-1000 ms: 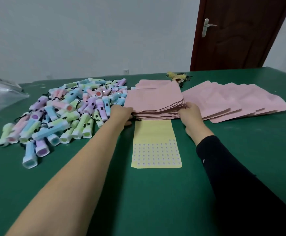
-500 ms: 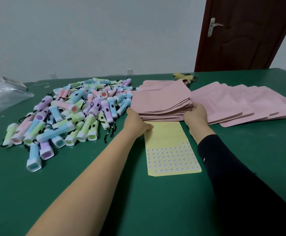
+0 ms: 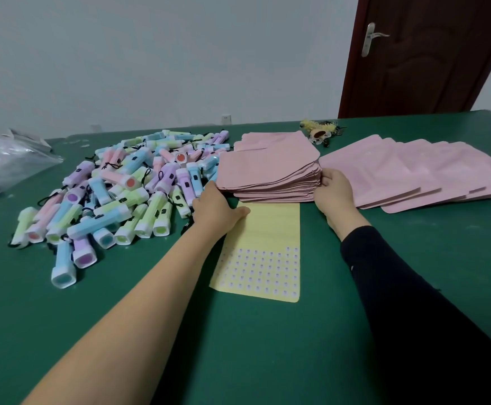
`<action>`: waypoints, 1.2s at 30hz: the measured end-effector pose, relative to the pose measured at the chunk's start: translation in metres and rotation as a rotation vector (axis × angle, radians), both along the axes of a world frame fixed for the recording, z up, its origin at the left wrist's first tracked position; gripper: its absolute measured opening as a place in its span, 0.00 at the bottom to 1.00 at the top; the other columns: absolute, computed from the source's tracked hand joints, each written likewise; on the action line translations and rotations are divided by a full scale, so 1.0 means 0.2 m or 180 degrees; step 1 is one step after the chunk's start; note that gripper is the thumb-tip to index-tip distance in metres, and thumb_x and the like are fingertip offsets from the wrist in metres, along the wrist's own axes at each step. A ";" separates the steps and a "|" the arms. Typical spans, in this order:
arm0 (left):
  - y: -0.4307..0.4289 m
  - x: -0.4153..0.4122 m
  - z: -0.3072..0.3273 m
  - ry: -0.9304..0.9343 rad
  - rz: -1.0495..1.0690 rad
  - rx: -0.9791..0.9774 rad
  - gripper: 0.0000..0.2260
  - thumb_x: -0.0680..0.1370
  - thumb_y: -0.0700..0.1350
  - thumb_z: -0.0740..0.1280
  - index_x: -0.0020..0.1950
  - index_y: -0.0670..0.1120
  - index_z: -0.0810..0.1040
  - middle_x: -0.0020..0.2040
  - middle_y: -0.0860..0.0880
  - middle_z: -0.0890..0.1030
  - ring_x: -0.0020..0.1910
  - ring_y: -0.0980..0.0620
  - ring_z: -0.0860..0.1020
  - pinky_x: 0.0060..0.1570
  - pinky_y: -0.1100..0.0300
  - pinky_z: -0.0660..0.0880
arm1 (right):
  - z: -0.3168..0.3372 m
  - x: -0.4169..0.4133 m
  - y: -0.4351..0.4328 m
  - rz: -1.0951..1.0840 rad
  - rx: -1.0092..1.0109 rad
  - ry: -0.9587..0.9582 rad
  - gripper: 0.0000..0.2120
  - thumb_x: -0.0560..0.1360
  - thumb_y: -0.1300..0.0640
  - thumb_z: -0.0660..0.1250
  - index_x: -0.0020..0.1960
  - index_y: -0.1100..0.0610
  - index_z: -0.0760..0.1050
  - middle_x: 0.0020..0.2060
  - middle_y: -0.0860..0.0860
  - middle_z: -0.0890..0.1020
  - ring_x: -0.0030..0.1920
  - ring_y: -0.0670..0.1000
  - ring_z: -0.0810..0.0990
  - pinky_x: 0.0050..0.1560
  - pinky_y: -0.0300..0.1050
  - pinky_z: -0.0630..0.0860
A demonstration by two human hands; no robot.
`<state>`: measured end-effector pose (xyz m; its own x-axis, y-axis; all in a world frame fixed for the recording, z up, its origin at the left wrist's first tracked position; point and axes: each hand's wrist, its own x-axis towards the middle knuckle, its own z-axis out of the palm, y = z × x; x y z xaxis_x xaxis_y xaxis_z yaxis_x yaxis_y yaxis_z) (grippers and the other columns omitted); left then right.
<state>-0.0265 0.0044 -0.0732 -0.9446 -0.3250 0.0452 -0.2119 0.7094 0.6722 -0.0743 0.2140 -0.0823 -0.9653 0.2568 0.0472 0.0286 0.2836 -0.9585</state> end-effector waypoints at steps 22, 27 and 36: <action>0.15 0.30 -0.09 -0.0363 -0.1260 -0.1334 0.31 0.80 0.66 0.54 0.78 0.52 0.58 0.81 0.42 0.44 0.78 0.42 0.38 0.74 0.37 0.41 | 0.08 0.10 -0.34 0.0402 0.4734 0.0877 0.09 0.77 0.65 0.58 0.48 0.54 0.74 0.42 0.50 0.79 0.49 0.55 0.79 0.73 0.66 0.50; 0.12 0.30 -0.07 -0.0115 -0.1195 -0.0952 0.34 0.78 0.64 0.60 0.79 0.50 0.56 0.81 0.43 0.48 0.79 0.43 0.40 0.75 0.38 0.44 | 0.12 0.10 -0.34 0.0215 0.4562 0.0659 0.06 0.79 0.60 0.61 0.44 0.53 0.74 0.35 0.48 0.74 0.46 0.55 0.78 0.71 0.64 0.54; 0.05 0.27 0.02 0.0720 -0.0820 0.0160 0.31 0.79 0.53 0.67 0.77 0.43 0.61 0.75 0.46 0.66 0.76 0.48 0.59 0.75 0.53 0.56 | 0.29 0.27 -0.27 0.0122 0.1819 0.1200 0.09 0.80 0.50 0.61 0.51 0.50 0.79 0.44 0.43 0.82 0.48 0.48 0.79 0.71 0.59 0.62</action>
<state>0.0275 0.0148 -0.0685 -0.9638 -0.0843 0.2529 0.1282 0.6850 0.7171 -0.0207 0.1593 -0.0238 -0.8642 0.0576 0.4998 -0.2979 0.7420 -0.6005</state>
